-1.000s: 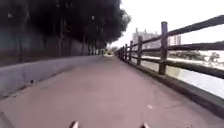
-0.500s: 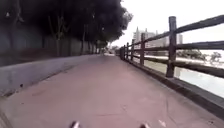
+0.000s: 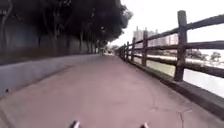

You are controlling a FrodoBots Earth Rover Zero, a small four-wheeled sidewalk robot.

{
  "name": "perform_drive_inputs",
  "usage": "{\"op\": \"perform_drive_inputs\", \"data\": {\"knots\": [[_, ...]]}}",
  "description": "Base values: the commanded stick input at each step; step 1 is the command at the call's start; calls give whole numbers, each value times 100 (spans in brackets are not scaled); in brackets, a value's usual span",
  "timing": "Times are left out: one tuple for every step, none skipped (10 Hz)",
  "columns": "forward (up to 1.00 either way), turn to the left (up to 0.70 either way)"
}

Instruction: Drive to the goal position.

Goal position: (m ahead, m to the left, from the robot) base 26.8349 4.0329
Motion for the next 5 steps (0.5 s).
{"op": "perform_drive_inputs", "data": {"knots": [[70, 0], [70, 0], [70, 0], [70, 0], [70, 0]]}}
